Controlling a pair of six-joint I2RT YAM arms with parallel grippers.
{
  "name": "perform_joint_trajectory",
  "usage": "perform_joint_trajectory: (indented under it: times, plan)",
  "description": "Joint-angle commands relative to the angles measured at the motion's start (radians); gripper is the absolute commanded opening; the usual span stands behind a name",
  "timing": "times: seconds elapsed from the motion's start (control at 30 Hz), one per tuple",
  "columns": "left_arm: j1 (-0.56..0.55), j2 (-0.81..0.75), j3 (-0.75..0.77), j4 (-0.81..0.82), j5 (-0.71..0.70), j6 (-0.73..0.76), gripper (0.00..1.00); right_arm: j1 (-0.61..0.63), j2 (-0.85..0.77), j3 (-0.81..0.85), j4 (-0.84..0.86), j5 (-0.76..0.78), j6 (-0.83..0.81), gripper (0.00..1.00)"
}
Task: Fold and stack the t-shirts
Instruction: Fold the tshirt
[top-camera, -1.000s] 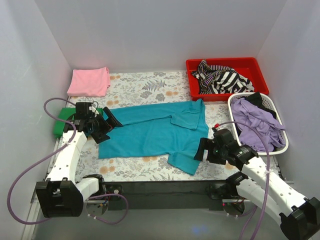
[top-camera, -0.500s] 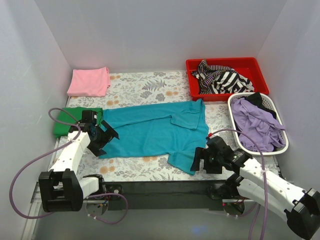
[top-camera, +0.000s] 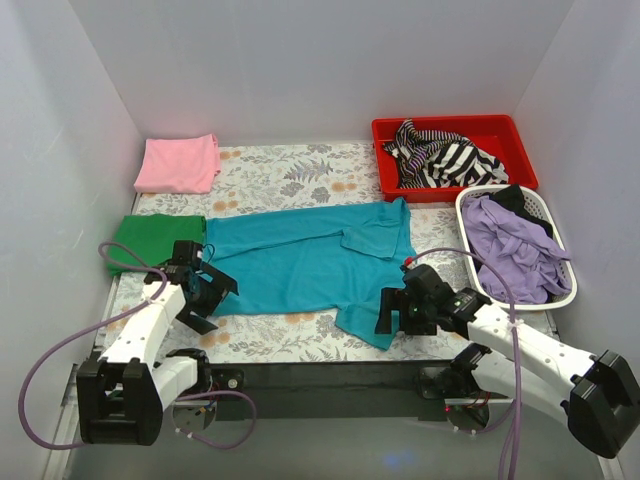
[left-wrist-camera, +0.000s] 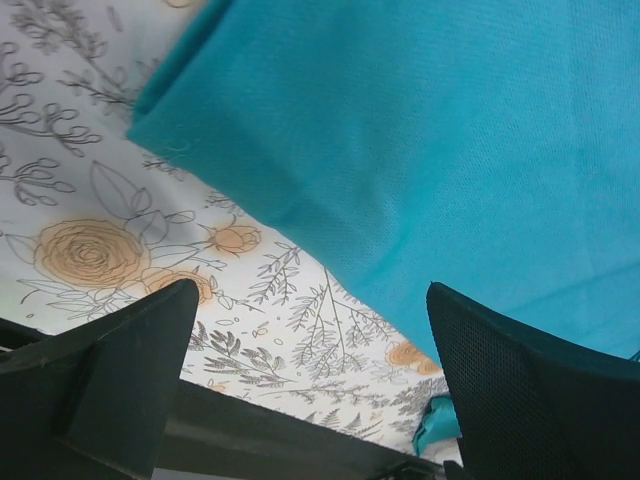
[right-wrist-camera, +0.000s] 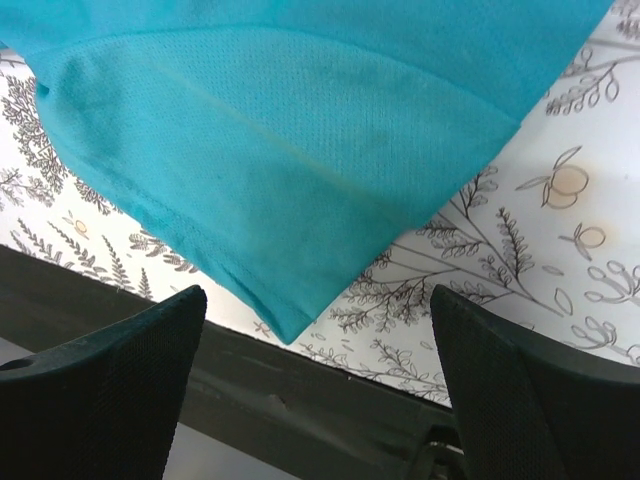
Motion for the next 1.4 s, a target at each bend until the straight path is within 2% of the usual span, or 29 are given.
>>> perform_joint_trajectory:
  times: [0.0, 0.2, 0.33, 0.47, 0.57, 0.6, 0.67, 0.8, 0.83, 0.87, 0.9, 0.97, 1.0, 1.1, 1.23, 1.3, 1.33, 1.37]
  plan:
    - [-0.006, -0.046, -0.023, -0.023, -0.098, -0.117, 0.98, 0.005, 0.017, 0.018, 0.059, 0.05, -0.054, 0.99]
    - [-0.012, 0.01, -0.01, 0.003, -0.139, -0.163, 0.98, 0.003, 0.019, -0.041, 0.121, 0.095, -0.015, 0.99]
    - [-0.02, 0.088, -0.04, 0.07, -0.096, -0.185, 0.98, 0.003, 0.003, -0.084, 0.179, 0.064, 0.018, 0.99]
    - [-0.023, 0.119, -0.037, 0.075, -0.145, -0.177, 0.97, 0.003, 0.039, -0.114, 0.248, -0.024, 0.034, 0.93]
    - [-0.026, 0.092, -0.048, 0.076, -0.161, -0.192, 0.9, 0.006, 0.088, -0.124, 0.289, -0.081, 0.042, 0.86]
    - [-0.026, 0.081, -0.046, 0.075, -0.171, -0.197, 0.82, 0.009, 0.095, -0.127, 0.293, -0.081, 0.042, 0.84]
    - [-0.026, 0.078, -0.045, 0.082, -0.176, -0.198, 0.74, 0.011, 0.105, -0.129, 0.294, -0.08, 0.042, 0.76]
    - [-0.026, 0.079, -0.049, 0.079, -0.179, -0.202, 0.52, 0.017, 0.105, -0.12, 0.279, -0.071, 0.042, 0.69]
    - [-0.024, 0.078, -0.053, 0.084, -0.181, -0.203, 0.42, 0.019, 0.1, -0.118, 0.274, -0.065, 0.04, 0.67]
    - [-0.026, 0.076, -0.054, 0.087, -0.178, -0.203, 0.38, 0.019, 0.097, -0.118, 0.27, -0.061, 0.042, 0.64]
    - [-0.026, 0.078, -0.057, 0.092, -0.173, -0.205, 0.29, 0.02, 0.095, -0.112, 0.253, -0.058, 0.045, 0.62]
    - [-0.026, 0.087, -0.059, 0.089, -0.165, -0.2, 0.03, 0.023, 0.083, -0.106, 0.234, -0.049, 0.048, 0.57]
    - [-0.026, 0.087, -0.059, 0.089, -0.158, -0.195, 0.0, 0.026, 0.077, -0.103, 0.221, -0.051, 0.048, 0.56]
    - [-0.026, 0.092, -0.059, 0.093, -0.153, -0.186, 0.0, 0.039, 0.045, -0.098, 0.181, -0.052, 0.058, 0.51]
    - [-0.026, 0.102, -0.053, 0.101, -0.144, -0.172, 0.0, 0.077, -0.019, -0.069, 0.066, -0.003, 0.097, 0.55]
    - [-0.026, 0.102, -0.062, 0.11, -0.132, -0.171, 0.0, 0.098, -0.032, -0.083, 0.07, 0.003, 0.127, 0.55]
    - [-0.026, 0.102, -0.065, 0.118, -0.13, -0.169, 0.0, 0.101, -0.024, -0.091, 0.079, 0.003, 0.132, 0.53]
    - [-0.026, 0.102, -0.069, 0.122, -0.127, -0.168, 0.0, 0.103, -0.012, -0.106, 0.111, 0.003, 0.135, 0.47]
